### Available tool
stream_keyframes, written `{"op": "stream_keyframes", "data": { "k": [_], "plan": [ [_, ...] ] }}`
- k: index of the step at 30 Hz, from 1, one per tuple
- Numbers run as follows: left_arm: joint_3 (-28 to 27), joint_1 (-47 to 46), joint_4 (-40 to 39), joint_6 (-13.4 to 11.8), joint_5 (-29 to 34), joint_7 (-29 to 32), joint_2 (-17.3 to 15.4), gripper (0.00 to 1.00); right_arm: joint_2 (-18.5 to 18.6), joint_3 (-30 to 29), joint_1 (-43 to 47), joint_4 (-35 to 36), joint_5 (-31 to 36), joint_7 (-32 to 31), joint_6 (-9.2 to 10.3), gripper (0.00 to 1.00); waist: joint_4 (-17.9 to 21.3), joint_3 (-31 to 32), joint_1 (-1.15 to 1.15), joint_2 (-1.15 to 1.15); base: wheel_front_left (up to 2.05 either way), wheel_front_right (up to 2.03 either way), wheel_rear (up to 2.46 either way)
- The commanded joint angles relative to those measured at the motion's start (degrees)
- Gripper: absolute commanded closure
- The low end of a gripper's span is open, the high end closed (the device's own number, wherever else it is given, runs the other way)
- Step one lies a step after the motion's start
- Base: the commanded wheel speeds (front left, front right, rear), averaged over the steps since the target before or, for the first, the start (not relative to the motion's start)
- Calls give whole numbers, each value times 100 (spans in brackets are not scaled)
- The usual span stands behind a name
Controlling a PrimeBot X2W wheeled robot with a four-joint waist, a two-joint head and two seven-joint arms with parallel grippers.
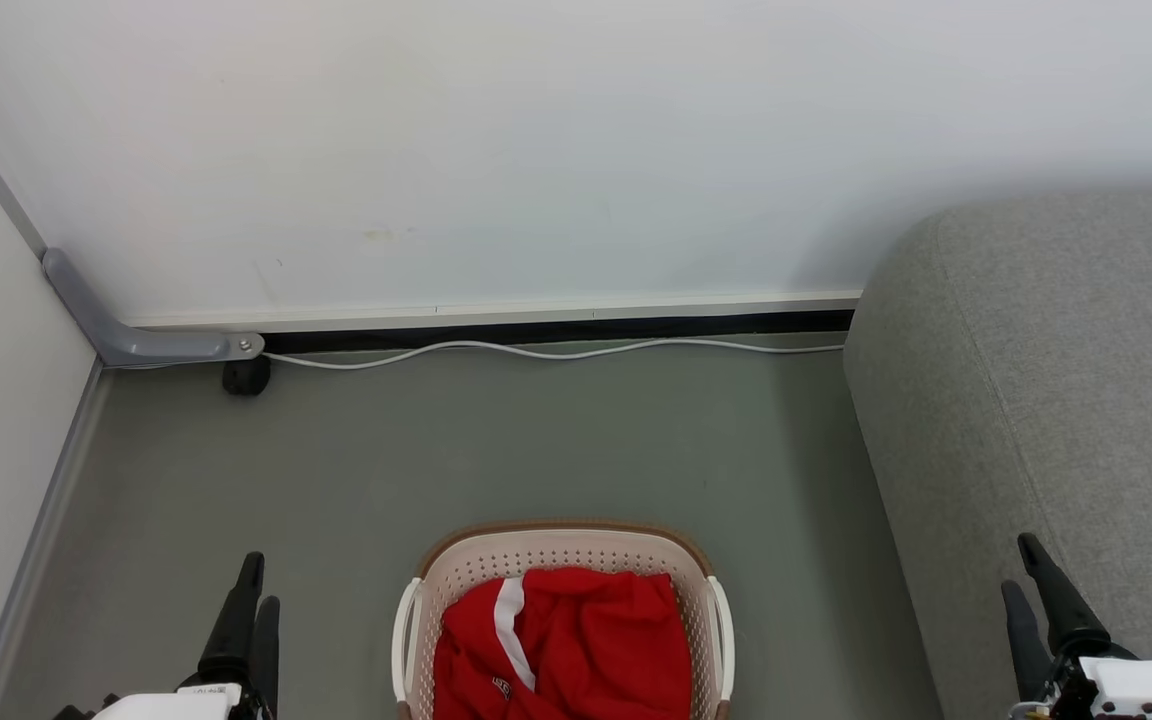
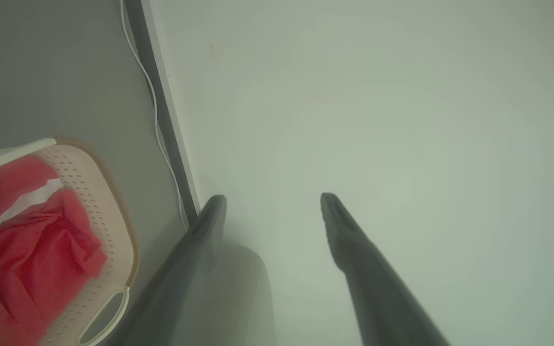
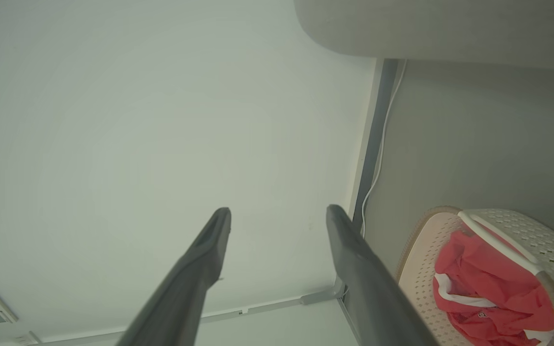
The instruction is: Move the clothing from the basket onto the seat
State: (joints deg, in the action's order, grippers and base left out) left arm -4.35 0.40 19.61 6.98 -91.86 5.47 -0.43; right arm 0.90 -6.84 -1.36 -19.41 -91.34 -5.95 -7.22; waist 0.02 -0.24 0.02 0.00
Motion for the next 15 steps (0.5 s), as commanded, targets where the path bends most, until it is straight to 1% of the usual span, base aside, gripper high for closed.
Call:
{"op": "stream_keyframes", "data": {
  "k": [1, 4, 11, 15],
  "plan": [
    [4, -311, -112, 3, 43, -59, -62, 0, 108, 30, -268, 142, 40, 56, -17, 0, 3, 12, 9, 0, 0, 0, 0],
    [19, -358, -90, 5, 64, -107, -75, 0, 140, 75, -318, 137, 76, 96, -17, 0, 6, 1, 0, 0, 0, 0, 0],
    [103, -487, -48, 7, 183, -240, -123, 0, 237, 229, -459, 108, 175, 250, -18, 0, 13, -11, -1, 0, 0, 0, 0],
    [167, -581, 7, 9, 391, -332, -174, 0, 326, 375, -570, 74, 260, 362, -18, 0, 18, -20, -1, 0, 0, 0, 0]
  ]
}}
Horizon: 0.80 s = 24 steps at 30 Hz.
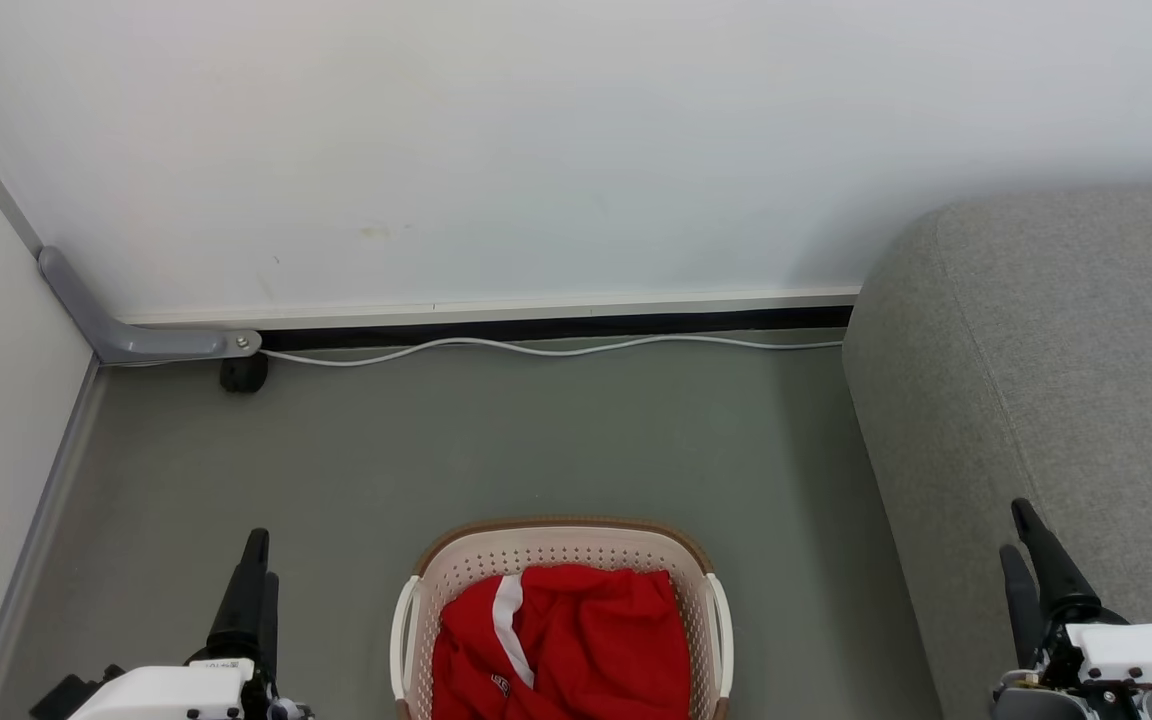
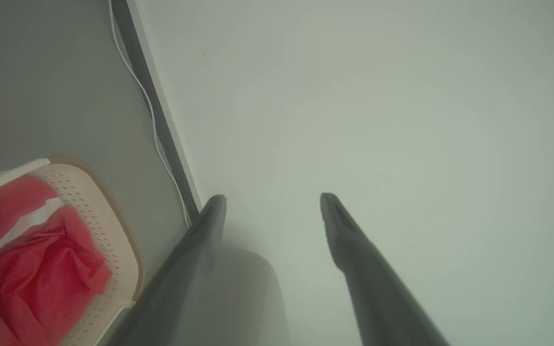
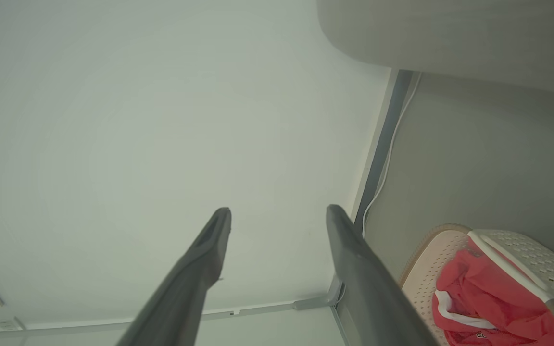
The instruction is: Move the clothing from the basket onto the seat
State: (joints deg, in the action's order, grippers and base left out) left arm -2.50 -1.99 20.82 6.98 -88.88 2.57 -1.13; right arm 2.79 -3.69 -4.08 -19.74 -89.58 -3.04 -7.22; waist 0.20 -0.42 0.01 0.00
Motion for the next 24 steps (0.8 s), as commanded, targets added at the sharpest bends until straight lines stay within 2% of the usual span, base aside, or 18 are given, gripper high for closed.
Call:
{"op": "stream_keyframes", "data": {
  "k": [1, 9, 24],
  "plan": [
    [-19, -360, -107, 10, 160, -59, -113, 0, 160, 96, -321, 99, 115, 92, -18, 0, 1, -4, -1, 0, 0, 0, 0],
    [-46, -466, -71, 13, 712, -177, -119, 0, 289, 276, -496, 5, 436, 224, -19, 0, 11, -20, -1, 0, 0, 0, 0],
    [-3, -659, 32, 19, 2242, -430, -200, 0, 412, 444, -776, -157, 1784, 477, -20, 0, 37, -28, -1, 0, 0, 0, 0]
  ]
}}
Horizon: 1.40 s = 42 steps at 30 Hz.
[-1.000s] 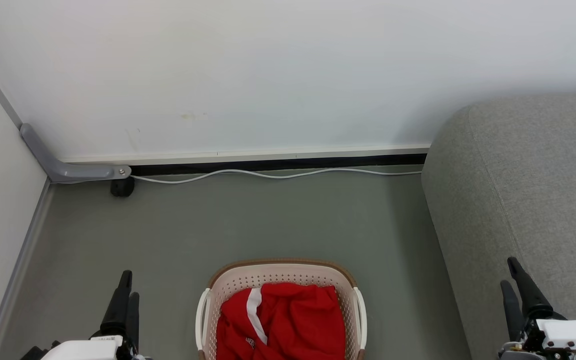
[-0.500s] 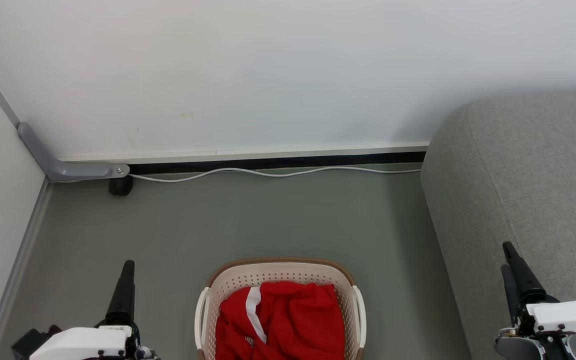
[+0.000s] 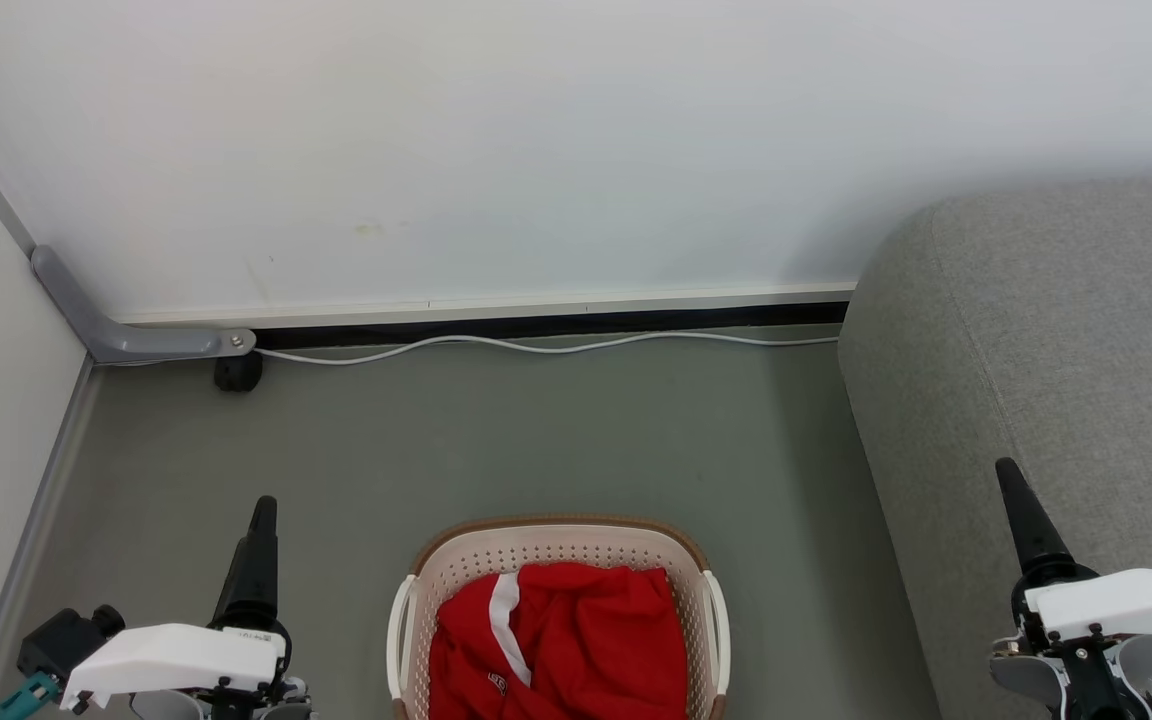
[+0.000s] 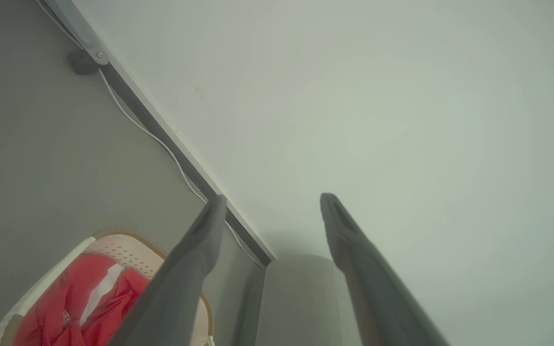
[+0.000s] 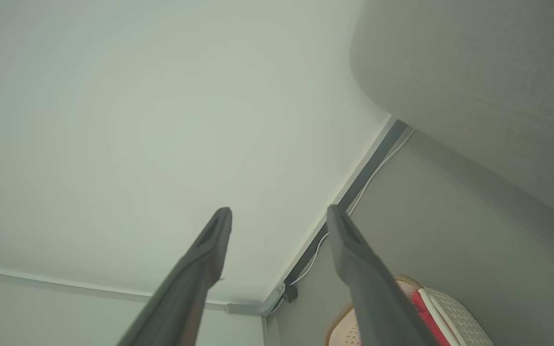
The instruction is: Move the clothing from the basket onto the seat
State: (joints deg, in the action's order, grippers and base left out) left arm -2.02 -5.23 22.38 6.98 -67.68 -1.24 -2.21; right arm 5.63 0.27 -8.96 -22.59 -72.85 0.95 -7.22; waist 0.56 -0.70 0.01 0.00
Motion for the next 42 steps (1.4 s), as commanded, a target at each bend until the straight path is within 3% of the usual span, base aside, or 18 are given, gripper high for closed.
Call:
{"op": "stream_keyframes", "data": {
  "k": [1, 21, 42],
  "plan": [
    [-35, -347, -119, 19, 250, -66, -100, 0, 139, 68, -304, 120, 210, 95, -20, 0, 2, 2, 0, 0, 0, 0, 0],
    [56, -548, 116, 13, 2290, -403, -145, 0, 339, 607, -714, -332, 1796, 431, -22, 0, 21, -44, 0, 0, 0, 0, 0],
    [101, -793, 360, -159, 3916, -739, -224, 0, 554, 947, -1174, -852, 2994, 767, -23, 0, 27, -88, 0, 0, 0, 0, 0]
  ]
}}
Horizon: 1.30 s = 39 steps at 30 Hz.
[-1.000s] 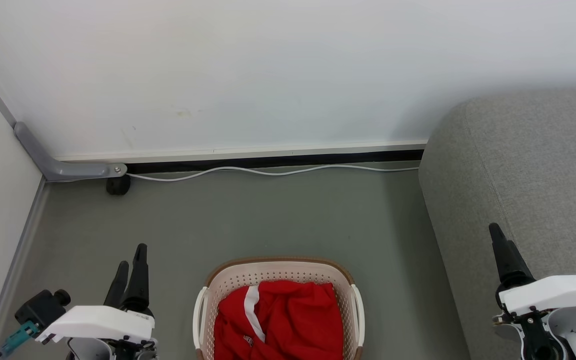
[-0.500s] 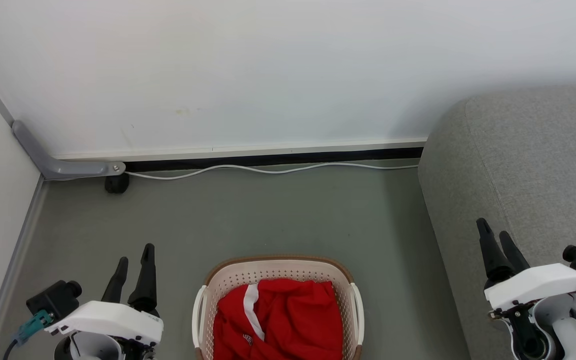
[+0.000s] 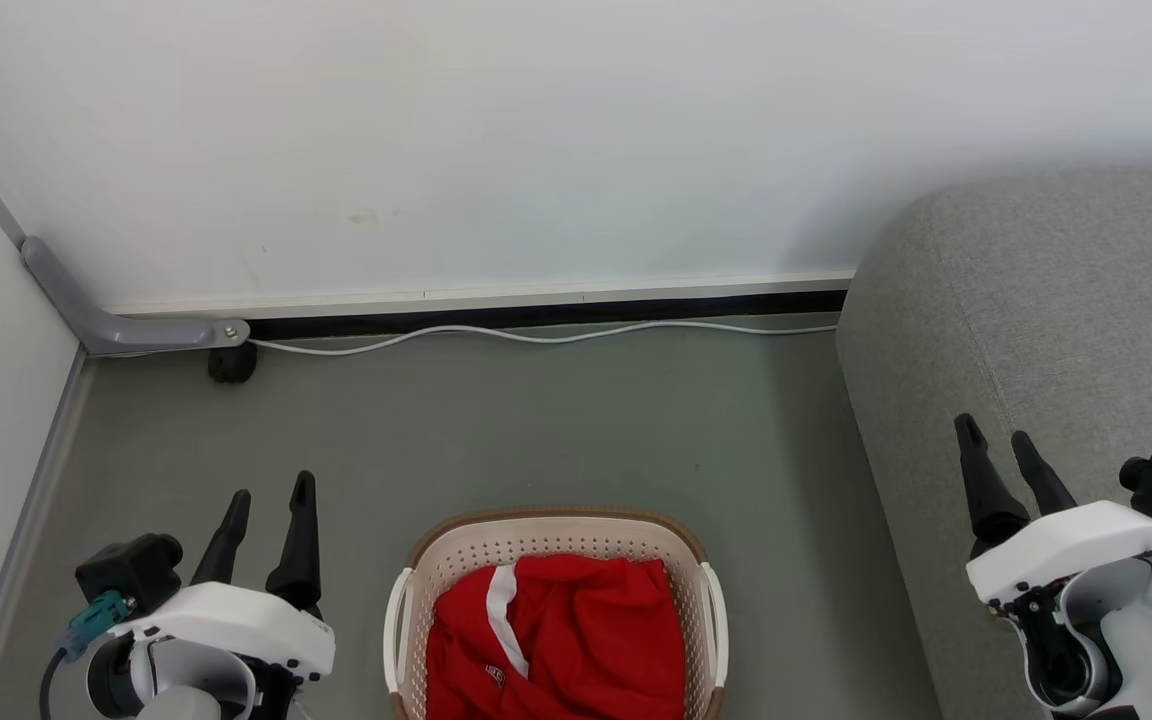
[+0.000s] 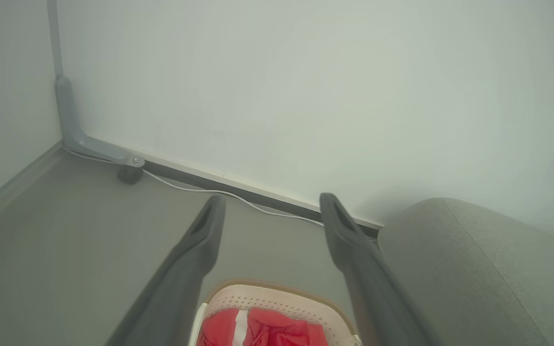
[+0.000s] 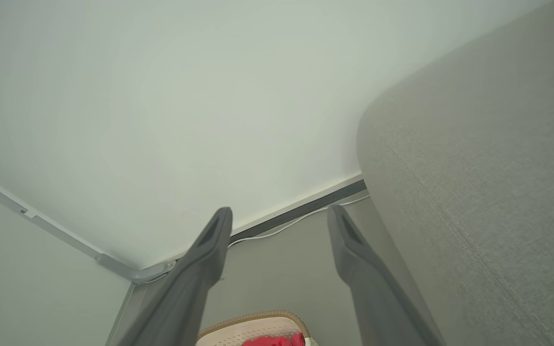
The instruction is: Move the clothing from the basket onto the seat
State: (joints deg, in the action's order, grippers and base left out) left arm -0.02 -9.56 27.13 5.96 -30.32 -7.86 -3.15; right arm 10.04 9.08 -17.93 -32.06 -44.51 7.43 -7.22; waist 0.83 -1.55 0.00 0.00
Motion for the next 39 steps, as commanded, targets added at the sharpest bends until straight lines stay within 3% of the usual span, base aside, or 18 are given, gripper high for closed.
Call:
{"op": "stream_keyframes", "data": {
  "k": [1, 14, 39],
  "plan": [
    [-95, -372, -107, -70, 257, -93, -136, 0, 122, 60, -298, 78, 231, 136, -24, 0, 0, -4, 0, 0, 0, 0, 0],
    [-60, -480, -174, -167, 1174, -312, -198, 0, 105, -168, -437, 20, 1294, 354, -25, 0, 16, -17, 0, 0, 0, 0, 0],
    [-184, -795, 81, -97, 2729, -714, -140, 0, 468, 765, -916, -203, 2291, 757, -26, 0, 29, -21, 0, 0, 0, 0, 0]
  ]
}}
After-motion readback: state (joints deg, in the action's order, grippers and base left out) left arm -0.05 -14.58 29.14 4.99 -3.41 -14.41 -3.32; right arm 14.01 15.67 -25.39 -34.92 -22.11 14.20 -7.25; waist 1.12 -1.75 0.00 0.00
